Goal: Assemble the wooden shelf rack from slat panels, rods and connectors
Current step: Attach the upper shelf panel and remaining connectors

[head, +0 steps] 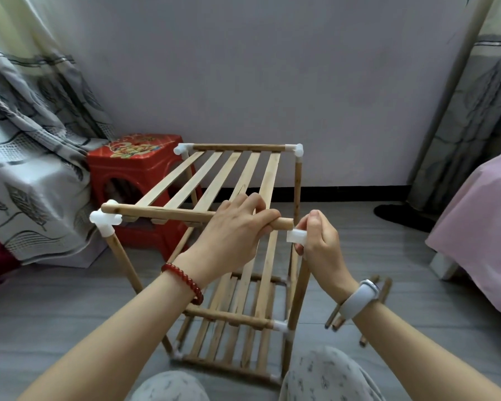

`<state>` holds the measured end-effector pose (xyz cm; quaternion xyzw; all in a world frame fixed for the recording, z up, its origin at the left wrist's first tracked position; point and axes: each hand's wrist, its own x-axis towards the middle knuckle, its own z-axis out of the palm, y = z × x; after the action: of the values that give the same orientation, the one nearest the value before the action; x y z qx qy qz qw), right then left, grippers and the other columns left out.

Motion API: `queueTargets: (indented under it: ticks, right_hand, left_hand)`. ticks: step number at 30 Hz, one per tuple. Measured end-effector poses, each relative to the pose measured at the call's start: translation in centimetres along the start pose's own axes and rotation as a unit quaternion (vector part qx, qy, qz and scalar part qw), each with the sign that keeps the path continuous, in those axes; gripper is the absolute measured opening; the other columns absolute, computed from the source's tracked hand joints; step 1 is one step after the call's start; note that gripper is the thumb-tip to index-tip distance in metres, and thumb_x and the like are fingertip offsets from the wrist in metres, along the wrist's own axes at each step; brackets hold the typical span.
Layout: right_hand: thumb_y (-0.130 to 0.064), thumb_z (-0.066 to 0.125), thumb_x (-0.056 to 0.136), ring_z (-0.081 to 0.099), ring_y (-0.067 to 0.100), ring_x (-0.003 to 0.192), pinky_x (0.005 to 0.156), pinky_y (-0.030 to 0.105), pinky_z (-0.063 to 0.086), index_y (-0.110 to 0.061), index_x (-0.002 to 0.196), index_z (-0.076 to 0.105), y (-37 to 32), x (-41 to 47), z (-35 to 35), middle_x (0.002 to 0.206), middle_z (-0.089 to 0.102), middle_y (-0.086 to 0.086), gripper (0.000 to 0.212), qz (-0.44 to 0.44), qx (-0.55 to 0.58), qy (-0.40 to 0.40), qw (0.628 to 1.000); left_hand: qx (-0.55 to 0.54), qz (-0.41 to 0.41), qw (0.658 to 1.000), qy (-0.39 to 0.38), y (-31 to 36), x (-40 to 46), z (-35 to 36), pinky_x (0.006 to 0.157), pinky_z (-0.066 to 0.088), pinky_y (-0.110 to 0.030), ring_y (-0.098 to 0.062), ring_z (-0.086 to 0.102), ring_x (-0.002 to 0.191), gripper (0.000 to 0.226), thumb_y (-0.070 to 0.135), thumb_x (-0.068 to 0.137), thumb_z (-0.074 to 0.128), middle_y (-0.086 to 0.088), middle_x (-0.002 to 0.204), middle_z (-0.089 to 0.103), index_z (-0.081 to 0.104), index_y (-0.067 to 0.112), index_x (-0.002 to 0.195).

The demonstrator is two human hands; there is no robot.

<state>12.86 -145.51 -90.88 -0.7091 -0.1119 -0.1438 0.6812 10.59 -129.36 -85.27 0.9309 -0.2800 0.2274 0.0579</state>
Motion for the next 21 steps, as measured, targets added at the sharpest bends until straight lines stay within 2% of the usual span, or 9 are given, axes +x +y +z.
queueTargets:
  ticks: [5,9,12,14,21]
  right_hand:
    - [-0.015,0.030,0.102,0.046,0.006,0.047,0.044,0.019,0.040,-0.010,0.073,0.046,0.1,-0.1,-0.1,0.060,0.046,0.004,0.034,-0.001,0.034,0.010,0.999]
    - [-0.016,0.031,0.102,0.047,0.008,0.047,0.043,0.021,0.040,-0.010,0.072,0.048,0.5,-0.1,-0.7,0.054,0.049,-0.003,0.035,0.007,0.063,0.030,0.998]
    - [-0.017,0.031,0.102,0.047,0.007,0.046,0.043,0.020,0.040,-0.011,0.071,0.047,0.4,0.3,-0.6,0.052,0.049,-0.004,0.035,0.004,0.057,0.026,0.998]
    - [-0.017,0.031,0.103,0.047,0.007,0.046,0.042,0.020,0.040,-0.012,0.071,0.047,0.5,0.3,-0.6,0.051,0.048,-0.004,0.035,0.003,0.048,0.021,0.999]
    - [-0.018,0.030,0.103,0.047,0.007,0.045,0.043,0.020,0.040,-0.012,0.071,0.048,0.5,0.4,-1.1,0.054,0.047,-0.002,0.036,0.003,0.029,0.031,0.999]
  left_hand:
    - [0.001,0.001,1.000,-0.007,-0.1,0.0,0.1,0.082,0.036,-0.030,-0.017,0.045,0.095,0.027,0.020,0.095,0.051,-0.004,0.107,0.050,0.057,0.018,0.122]
    - [0.015,0.009,0.999,-0.030,0.1,-0.4,0.9,0.078,0.029,-0.027,-0.018,0.045,0.093,0.026,0.020,0.095,0.051,-0.004,0.104,0.051,0.056,0.020,0.121]
    - [0.011,0.007,1.000,-0.005,0.3,-0.3,0.9,0.072,0.033,-0.030,-0.023,0.052,0.085,0.021,0.014,0.090,0.059,-0.007,0.095,0.056,0.063,0.014,0.111]
    - [0.012,0.005,1.000,0.007,0.3,-0.1,0.9,0.073,0.032,-0.029,-0.021,0.052,0.085,0.021,0.016,0.091,0.059,-0.006,0.095,0.056,0.063,0.015,0.111]
    - [-0.003,0.003,1.000,-0.002,0.7,0.1,1.4,0.077,0.024,-0.025,-0.012,0.037,0.089,0.026,0.026,0.098,0.045,-0.002,0.103,0.049,0.056,0.021,0.121]
